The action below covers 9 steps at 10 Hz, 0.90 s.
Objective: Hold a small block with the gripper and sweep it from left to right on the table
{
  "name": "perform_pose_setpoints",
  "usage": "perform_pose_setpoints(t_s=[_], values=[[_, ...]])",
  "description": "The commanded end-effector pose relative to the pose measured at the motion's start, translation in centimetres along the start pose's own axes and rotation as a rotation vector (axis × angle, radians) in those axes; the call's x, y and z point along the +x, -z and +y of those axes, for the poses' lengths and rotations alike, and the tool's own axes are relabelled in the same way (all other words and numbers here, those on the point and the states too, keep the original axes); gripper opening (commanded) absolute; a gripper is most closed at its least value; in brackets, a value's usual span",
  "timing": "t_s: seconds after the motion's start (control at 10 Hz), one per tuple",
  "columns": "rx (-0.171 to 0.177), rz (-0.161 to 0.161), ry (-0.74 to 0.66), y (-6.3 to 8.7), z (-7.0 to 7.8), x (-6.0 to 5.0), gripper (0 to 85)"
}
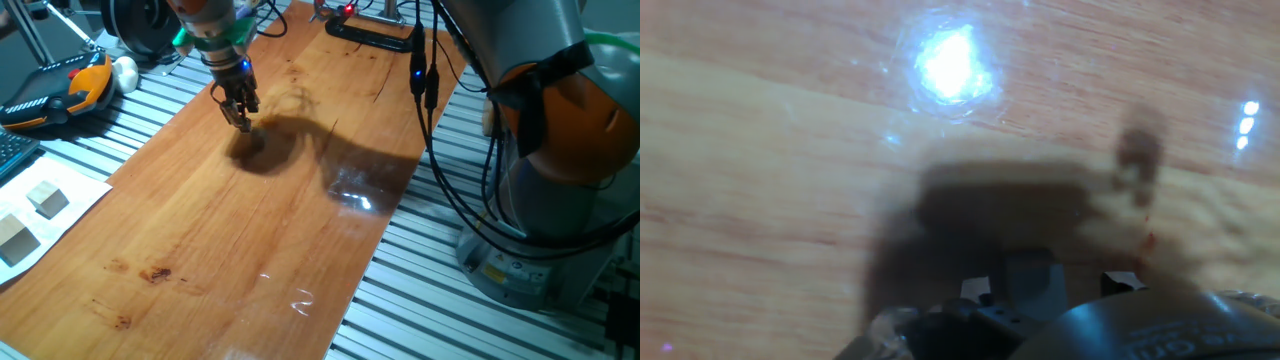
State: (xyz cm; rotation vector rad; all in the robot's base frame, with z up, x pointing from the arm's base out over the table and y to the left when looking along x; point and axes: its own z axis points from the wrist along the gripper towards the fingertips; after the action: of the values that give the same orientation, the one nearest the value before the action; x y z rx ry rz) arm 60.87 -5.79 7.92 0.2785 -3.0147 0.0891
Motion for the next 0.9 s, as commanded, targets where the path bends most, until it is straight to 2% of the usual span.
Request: perform_pose_setpoints(t_s=[0.0, 0.1, 0.3, 0.4, 0.8], values=[[-0.004, 0.007, -0.011, -0.1, 0.0, 0.0, 59.3], [-0.005, 0.010, -0.014, -0.5, 0.2, 0.0, 59.3], [0.008, -0.009, 0.019, -1.9, 0.4, 0.5, 59.0], [0.003, -0.012, 0.032, -2.4, 0.5, 0.6, 59.0], [0.001, -0.011, 0.052, -2.9, 0.1, 0.6, 57.7]])
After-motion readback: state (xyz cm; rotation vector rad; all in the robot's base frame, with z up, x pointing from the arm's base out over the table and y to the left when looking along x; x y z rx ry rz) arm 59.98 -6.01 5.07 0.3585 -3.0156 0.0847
